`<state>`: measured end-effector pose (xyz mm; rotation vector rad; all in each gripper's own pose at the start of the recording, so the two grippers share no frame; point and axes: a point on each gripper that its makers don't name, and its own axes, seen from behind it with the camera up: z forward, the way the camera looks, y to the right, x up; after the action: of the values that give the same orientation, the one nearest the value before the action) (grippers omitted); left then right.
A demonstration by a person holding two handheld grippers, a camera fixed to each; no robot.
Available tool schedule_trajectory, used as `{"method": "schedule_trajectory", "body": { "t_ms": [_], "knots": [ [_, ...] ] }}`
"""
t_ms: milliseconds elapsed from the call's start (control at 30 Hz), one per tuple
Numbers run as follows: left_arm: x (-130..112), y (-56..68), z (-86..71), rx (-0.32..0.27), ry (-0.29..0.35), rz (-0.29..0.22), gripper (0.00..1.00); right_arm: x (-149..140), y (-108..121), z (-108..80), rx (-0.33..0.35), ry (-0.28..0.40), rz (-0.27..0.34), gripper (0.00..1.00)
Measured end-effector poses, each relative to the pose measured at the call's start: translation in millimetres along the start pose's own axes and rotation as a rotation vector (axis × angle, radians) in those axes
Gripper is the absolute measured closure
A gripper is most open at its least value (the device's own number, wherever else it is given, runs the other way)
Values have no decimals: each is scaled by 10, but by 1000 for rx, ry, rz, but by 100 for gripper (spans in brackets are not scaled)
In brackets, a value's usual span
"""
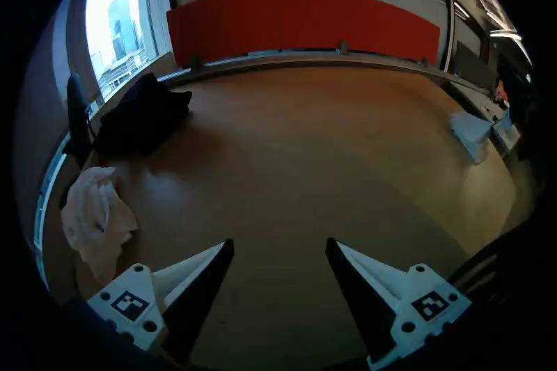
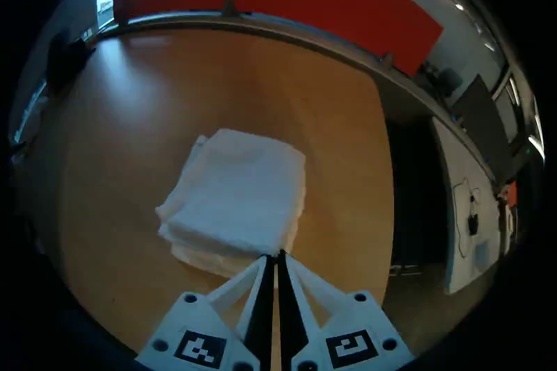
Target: Fold towel
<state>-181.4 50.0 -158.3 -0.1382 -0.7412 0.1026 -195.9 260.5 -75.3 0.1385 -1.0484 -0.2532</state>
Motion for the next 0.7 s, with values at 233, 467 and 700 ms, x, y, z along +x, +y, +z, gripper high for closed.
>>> {"method": "schedule_trajectory", "body": {
  "t_ms": [233, 467, 700],
  "knots": [
    [-1, -14, -9, 7, -4, 7, 2, -220, 20, 119, -5, -47, 37, 96],
    [15, -41, -13, 15, -5, 14, 2, -382, 24, 224, -7, -87, 70, 96],
    [4, -61, -23, 21, -9, 15, 2, -480, 71, 281, -29, -120, 83, 96]
  ]
}}
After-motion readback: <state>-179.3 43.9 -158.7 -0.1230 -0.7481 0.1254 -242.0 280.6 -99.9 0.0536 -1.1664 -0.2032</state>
